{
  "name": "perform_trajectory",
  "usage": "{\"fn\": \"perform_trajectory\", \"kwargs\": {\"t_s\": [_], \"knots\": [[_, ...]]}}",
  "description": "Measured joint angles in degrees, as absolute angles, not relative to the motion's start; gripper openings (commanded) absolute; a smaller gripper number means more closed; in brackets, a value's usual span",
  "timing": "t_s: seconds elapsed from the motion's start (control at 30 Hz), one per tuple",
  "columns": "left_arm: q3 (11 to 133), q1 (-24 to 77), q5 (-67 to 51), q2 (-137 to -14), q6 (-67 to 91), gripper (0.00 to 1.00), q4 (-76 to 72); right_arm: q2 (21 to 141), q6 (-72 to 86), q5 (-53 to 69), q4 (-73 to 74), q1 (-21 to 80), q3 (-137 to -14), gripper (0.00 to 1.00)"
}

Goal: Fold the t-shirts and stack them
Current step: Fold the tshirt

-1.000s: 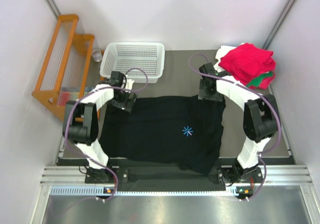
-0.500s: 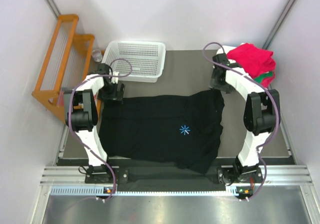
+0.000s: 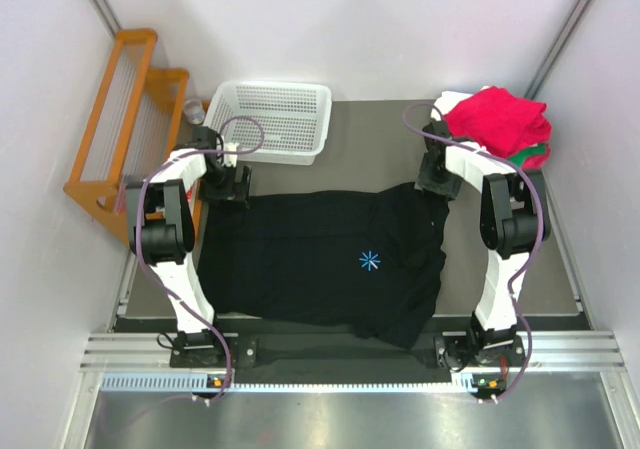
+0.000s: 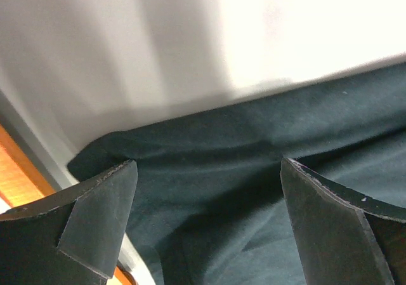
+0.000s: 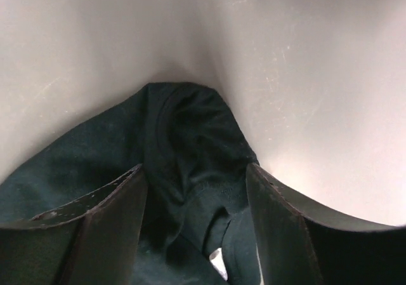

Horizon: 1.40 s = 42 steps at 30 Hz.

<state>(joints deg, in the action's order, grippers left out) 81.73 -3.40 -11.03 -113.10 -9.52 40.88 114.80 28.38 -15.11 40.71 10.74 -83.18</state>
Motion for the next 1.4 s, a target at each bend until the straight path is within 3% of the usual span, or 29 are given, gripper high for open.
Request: {"fn": "perform_trajectory", "kwargs": {"t_s": [0.1, 0.2, 0.3, 0.6, 0.97, 1.2, 1.4], "knots": [[81.41, -3.40, -11.70, -112.90, -9.58, 0.98, 41.01, 114.83, 28.29, -14.57, 40.03, 10.74, -83.09, 0.58], [81.12, -3.36, -12.34, -112.86, -9.58, 0.98, 41.12, 114.52, 28.60, -14.24, 39.03, 10.83, -82.24, 0.65], [80.47, -3.38, -13.78, -111.94, -9.54, 0.99, 41.30, 112.90, 28.99, -15.09, 37.87, 11.14, -80.09, 0.66], [80.12, -3.36, -15.66, -103.11, -9.54, 0.99, 42.35, 104.92, 28.97, -22.57, 37.82, 12.27, -77.54, 0.69], [82.72, -2.94, -20.10, -97.76, -10.11, 0.99, 44.42, 103.55, 28.56, -21.76, 41.23, 13.89, -86.28, 0.69], [76.82, 1.72, -19.27, -85.95, -13.47, 0.99, 45.43, 93.82, 29.15, -14.41, 41.67, 23.03, -75.35, 0.69], [68.86, 3.40, -14.98, -90.96, -15.05, 0.99, 45.25, 92.03, 30.17, -10.87, 41.82, 26.06, -66.37, 0.69]]}}
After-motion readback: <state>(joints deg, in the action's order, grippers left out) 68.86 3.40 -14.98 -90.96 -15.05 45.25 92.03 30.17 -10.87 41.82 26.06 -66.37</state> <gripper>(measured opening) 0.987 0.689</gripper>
